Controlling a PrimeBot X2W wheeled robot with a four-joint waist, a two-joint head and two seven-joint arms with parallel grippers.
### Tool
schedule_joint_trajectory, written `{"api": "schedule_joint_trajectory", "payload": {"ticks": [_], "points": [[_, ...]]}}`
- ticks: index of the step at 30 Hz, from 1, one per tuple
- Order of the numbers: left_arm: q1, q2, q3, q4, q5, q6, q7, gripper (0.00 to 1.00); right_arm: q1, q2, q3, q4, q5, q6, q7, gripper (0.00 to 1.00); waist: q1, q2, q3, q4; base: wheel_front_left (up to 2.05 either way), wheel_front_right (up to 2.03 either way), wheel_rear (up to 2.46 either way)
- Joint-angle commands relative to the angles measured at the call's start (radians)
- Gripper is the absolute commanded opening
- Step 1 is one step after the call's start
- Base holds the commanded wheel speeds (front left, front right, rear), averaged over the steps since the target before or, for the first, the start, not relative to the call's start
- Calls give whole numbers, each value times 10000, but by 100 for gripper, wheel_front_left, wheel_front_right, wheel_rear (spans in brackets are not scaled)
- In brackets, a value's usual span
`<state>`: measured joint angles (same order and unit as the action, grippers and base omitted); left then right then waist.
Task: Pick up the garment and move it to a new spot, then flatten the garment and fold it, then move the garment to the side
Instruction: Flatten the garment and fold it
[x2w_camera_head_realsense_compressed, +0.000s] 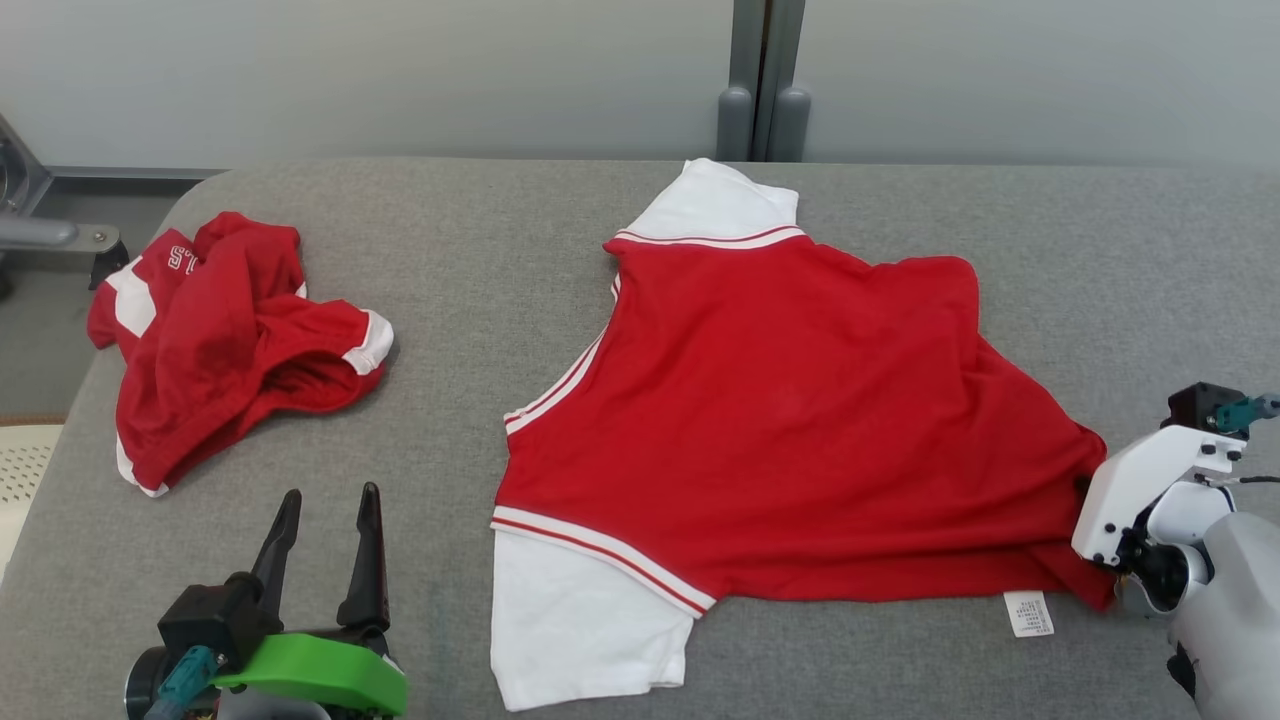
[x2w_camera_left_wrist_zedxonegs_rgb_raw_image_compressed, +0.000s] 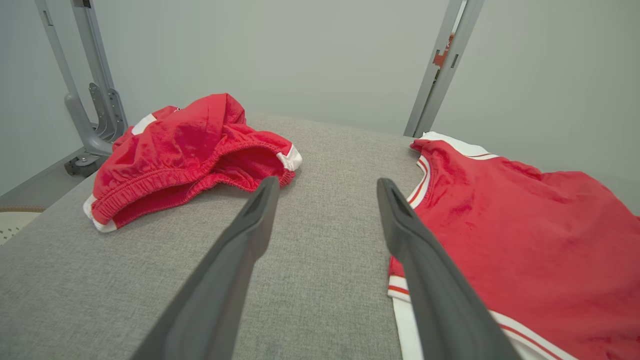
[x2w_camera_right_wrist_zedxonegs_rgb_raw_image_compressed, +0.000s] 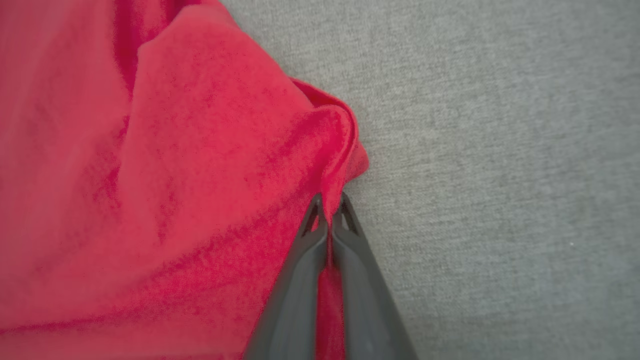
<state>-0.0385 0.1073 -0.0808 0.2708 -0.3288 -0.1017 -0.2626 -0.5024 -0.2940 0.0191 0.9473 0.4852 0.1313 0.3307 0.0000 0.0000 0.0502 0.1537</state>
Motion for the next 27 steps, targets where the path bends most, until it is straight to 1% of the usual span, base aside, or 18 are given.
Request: {"api": "schedule_joint_trajectory", "payload": {"ticks": [1,5,8,10,14,18,19,20,23,27], "points": [[-189,-39,71,40,71,-41,-30,100,-216,22,0,-23,-70,-10,-187,0,0,0,32,32,0,0,0],[-240,-111,172,52,137,-121,-30,100,-672,104,235,-231,-215,-10,-546,0,0,0,145,35,0,0,0],[-335,-147,174,58,212,-144,-31,100,-1156,90,444,-322,-360,-10,-595,0,0,0,314,64,0,0,0],[-402,-173,184,47,237,-177,-31,100,-1517,154,561,-313,-250,-10,-519,0,0,0,456,103,0,0,0],[-589,-256,135,87,263,-220,-30,100,-2198,-120,727,42,-308,-12,-632,0,0,0,770,289,0,0,0],[-726,-317,188,156,235,-255,-30,100,-2737,-313,768,744,-353,-12,-926,0,0,0,1015,491,0,0,0],[-757,-331,197,170,239,-263,-31,100,-2830,-365,746,937,-391,-12,-1021,13,0,0,1040,524,0,0,0],[-798,-348,202,195,249,-272,-30,100,-2958,-422,708,1158,-434,-12,-1182,100,0,0,1060,557,0,0,0],[-857,-372,235,253,274,-276,-31,100,-3187,-391,598,1605,-480,-10,-1743,100,0,0,1041,601,0,0,0],[-762,-396,322,233,328,-289,-31,100,-3252,-350,713,2045,-702,-12,-2592,100,0,0,868,423,0,0,0]]}}
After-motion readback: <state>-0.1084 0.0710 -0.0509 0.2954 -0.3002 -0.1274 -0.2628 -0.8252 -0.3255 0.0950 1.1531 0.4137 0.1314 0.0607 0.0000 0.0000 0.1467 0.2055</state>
